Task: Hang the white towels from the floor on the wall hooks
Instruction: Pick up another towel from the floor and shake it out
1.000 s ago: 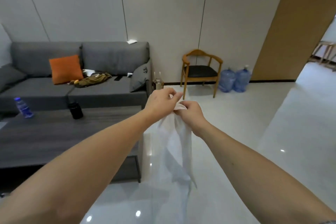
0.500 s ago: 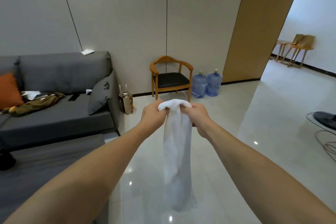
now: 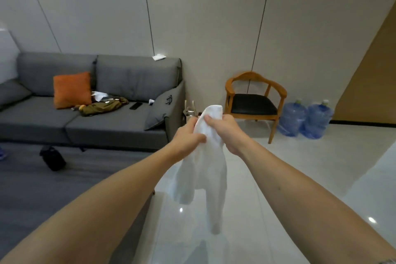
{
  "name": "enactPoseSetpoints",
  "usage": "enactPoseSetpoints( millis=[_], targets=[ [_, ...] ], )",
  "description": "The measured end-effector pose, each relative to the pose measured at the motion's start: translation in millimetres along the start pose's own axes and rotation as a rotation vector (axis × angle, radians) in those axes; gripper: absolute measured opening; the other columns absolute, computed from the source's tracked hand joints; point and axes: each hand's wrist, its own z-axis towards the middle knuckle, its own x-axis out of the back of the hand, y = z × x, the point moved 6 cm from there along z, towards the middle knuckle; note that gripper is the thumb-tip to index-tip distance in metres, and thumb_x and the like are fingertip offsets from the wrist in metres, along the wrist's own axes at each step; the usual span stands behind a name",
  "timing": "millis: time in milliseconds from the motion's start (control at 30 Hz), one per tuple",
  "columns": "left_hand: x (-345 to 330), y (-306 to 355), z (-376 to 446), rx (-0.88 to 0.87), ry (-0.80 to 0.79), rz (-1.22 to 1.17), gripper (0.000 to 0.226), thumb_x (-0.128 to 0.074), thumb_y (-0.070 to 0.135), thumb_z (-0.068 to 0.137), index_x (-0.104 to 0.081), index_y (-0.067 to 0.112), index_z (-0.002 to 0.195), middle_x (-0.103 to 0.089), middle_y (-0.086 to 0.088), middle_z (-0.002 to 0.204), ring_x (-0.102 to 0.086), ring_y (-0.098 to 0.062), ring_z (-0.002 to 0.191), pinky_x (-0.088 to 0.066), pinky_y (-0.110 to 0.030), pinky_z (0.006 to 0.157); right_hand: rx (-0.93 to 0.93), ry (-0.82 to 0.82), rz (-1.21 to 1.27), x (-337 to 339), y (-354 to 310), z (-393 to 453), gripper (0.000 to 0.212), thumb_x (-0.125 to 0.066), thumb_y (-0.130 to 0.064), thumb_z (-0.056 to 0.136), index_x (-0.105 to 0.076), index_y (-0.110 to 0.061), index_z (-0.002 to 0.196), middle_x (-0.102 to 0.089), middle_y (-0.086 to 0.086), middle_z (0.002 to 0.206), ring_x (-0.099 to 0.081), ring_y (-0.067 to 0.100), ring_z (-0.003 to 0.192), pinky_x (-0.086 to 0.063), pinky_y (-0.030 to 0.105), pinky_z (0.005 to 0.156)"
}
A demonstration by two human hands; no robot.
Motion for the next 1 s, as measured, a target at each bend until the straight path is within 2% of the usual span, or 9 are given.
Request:
enactPoseSetpoints(
  millis=[67, 133, 200, 300, 567, 700, 800, 867, 1000],
  targets=[
    [18.6, -26.7, 10.2, 0.051, 0.041, 0.161, 0.053, -0.057, 0.039, 0.069, -0.053, 0.032, 0.122, -0.064, 0.009, 0.102, -0.062, -0.012, 0.091, -0.053, -0.031, 0.073, 0.027, -0.051, 0.038, -24.9, -12.4, 25.1, 0.025, -0.072, -0.046, 0.085, -0.06, -0.024, 0.091, -0.07, -0.002, 0.083, -0.072, 0.014, 0.067, -0.056, 0.026, 0.05],
    [46.8, -53.3, 23.3, 0.114, 0.109, 0.313, 0.037, -0.056, 0.033, 0.08, -0.062, 0.026, 0.116, -0.068, 0.003, 0.104, -0.063, -0.02, 0.095, -0.054, -0.039, 0.083, 0.062, -0.116, 0.001, -54.9, -25.6, 48.2, 0.022, -0.072, -0.044, 0.086, -0.062, -0.024, 0.088, -0.071, -0.003, 0.08, -0.071, 0.011, 0.064, -0.052, 0.022, 0.046],
    [82.5, -76.6, 37.6, 0.171, 0.171, 0.446, 0.027, -0.056, 0.028, 0.085, -0.067, 0.022, 0.109, -0.069, -0.002, 0.104, -0.063, -0.025, 0.097, -0.053, -0.041, 0.086, 0.08, -0.143, -0.023, -85.2, -36.8, 73.0, 0.022, -0.071, -0.044, 0.086, -0.062, -0.024, 0.087, -0.072, 0.001, 0.09, -0.071, 0.016, 0.076, -0.057, 0.029, 0.059],
    [147.4, -102.7, 56.6, 0.226, 0.259, 0.578, 0.017, -0.056, 0.03, 0.087, -0.065, 0.022, 0.098, -0.067, -0.003, 0.097, -0.061, -0.023, 0.086, -0.052, -0.037, 0.075, 0.086, -0.138, -0.002, -132.3, -49.5, 116.3, 0.025, -0.07, -0.044, 0.087, -0.064, -0.02, 0.09, -0.072, 0.008, 0.096, -0.07, 0.026, 0.087, -0.059, 0.043, 0.079],
    [359.4, -197.2, 57.5, 0.497, 0.452, 0.769, 0.017, -0.051, 0.027, 0.091, -0.064, 0.016, 0.088, -0.062, -0.005, 0.088, -0.057, -0.022, 0.075, -0.043, -0.031, 0.061, 0.154, -0.243, -0.041, -298.2, -95.8, 211.2, 0.044, -0.066, -0.047, 0.09, -0.064, -0.011, 0.116, -0.069, 0.007, 0.104, -0.067, 0.026, 0.093, -0.056, 0.046, 0.089],
    [477.0, -217.3, 19.5, 0.613, 0.719, 0.795, 0.019, -0.051, 0.032, 0.094, -0.061, 0.016, 0.089, -0.062, -0.009, 0.095, -0.059, -0.027, 0.082, -0.045, -0.034, 0.065, 0.212, -0.37, -0.077, -405.8, -128.8, 232.8, 0.039, -0.068, -0.043, 0.089, -0.069, -0.009, 0.11, -0.07, 0.006, 0.098, -0.068, 0.025, 0.091, -0.057, 0.044, 0.086],
    [556.8, -210.6, -22.3, 0.709, 0.9, 0.841, 0.026, -0.049, 0.036, 0.096, -0.063, 0.015, 0.103, -0.062, -0.013, 0.107, -0.06, -0.034, 0.099, -0.046, -0.036, 0.075, 0.327, -0.436, -0.099, -474.9, -169.6, 238.1, 0.033, -0.069, -0.039, 0.089, -0.072, -0.007, 0.098, -0.07, 0.008, 0.087, -0.067, 0.026, 0.084, -0.056, 0.036, 0.068],
    [601.9, -198.4, -49.4, 0.758, 1.017, 0.845, 0.026, -0.046, 0.036, 0.097, -0.062, 0.018, 0.108, -0.062, -0.014, 0.111, -0.059, -0.035, 0.103, -0.045, -0.036, 0.078, 0.45, -0.457, -0.126, -512.2, -202.3, 241.3, 0.033, -0.069, -0.039, 0.088, -0.073, -0.007, 0.083, -0.07, 0.017, 0.084, -0.065, 0.027, 0.076, -0.055, 0.045, 0.066],
    [653.1, -162.4, -82.0, 0.729, 1.19, 0.851, 0.022, -0.047, 0.016, 0.092, -0.062, 0.021, 0.107, -0.062, -0.013, 0.107, -0.058, -0.033, 0.095, -0.05, -0.037, 0.079, 0.621, -0.451, -0.108, -567.4, -249.0, 250.3, 0.027, -0.069, -0.035, 0.086, -0.073, -0.01, 0.079, -0.065, 0.01, 0.072, -0.053, 0.015, 0.065, -0.049, 0.039, 0.059]
  ],
)
